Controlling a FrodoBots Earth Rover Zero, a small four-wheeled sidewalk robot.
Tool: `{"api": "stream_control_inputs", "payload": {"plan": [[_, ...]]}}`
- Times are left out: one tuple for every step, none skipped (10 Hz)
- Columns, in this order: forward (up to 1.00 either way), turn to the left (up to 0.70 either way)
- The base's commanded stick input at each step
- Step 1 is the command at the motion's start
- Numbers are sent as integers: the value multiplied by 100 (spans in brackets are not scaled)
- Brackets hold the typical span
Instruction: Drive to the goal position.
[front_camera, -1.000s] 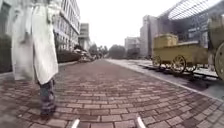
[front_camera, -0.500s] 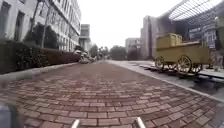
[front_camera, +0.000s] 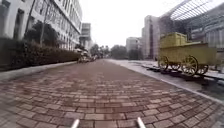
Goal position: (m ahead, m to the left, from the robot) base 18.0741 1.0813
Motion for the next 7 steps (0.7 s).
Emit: {"api": "stream_control_inputs", "payload": {"plan": [[70,0],[70,2],[70,7],[70,11],[70,14],[70,14],[70,14]]}}
